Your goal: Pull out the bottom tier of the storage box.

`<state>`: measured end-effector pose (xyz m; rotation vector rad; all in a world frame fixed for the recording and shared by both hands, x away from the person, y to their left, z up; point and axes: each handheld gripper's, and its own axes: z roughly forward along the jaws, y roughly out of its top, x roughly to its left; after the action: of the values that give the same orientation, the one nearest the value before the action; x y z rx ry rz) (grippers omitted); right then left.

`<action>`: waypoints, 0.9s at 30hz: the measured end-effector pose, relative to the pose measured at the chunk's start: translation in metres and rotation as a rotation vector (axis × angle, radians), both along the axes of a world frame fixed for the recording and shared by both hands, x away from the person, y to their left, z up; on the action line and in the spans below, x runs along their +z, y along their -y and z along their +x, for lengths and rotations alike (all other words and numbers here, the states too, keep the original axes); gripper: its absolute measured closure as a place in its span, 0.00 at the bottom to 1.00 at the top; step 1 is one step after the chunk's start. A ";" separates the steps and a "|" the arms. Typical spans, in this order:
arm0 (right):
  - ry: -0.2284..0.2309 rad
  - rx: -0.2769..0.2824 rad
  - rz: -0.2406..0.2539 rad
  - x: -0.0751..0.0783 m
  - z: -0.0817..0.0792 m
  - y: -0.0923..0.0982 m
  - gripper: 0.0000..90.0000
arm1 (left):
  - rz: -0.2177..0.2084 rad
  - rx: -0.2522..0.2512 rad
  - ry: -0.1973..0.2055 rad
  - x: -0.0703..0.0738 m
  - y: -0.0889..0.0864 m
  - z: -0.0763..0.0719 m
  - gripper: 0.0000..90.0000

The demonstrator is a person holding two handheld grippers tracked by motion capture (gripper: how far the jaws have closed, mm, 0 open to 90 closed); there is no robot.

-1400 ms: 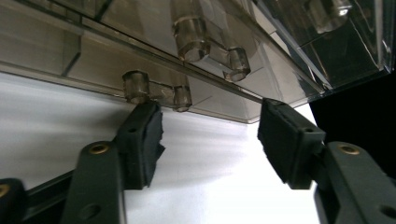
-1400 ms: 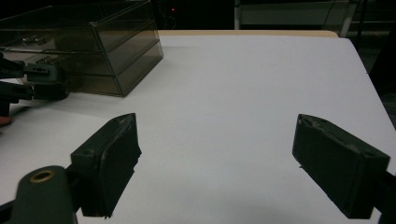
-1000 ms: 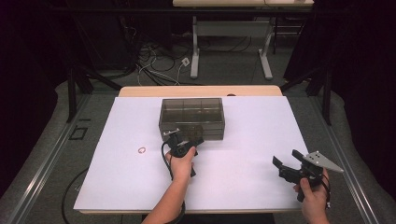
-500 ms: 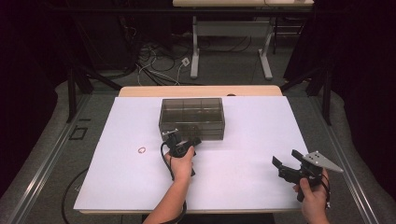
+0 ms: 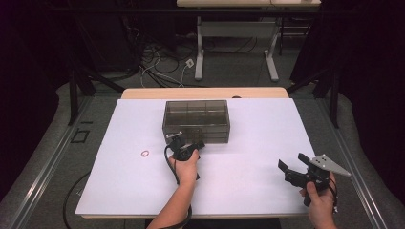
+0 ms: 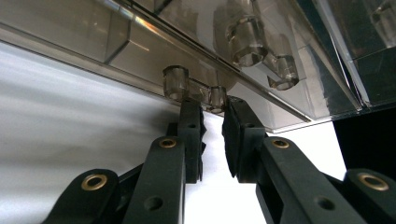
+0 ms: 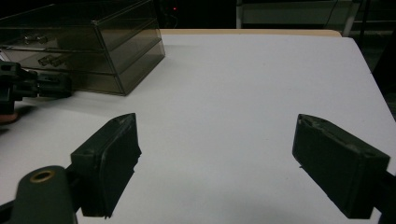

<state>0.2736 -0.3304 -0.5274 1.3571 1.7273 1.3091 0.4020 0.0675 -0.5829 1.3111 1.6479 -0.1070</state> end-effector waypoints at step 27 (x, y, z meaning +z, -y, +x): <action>-0.006 0.001 0.000 0.000 0.000 0.000 0.16 | -0.035 0.004 -0.005 -0.003 0.000 -0.004 0.90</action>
<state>0.2734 -0.3305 -0.5272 1.3613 1.7319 1.3069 0.3983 0.0674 -0.5858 1.2821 1.6462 -0.1363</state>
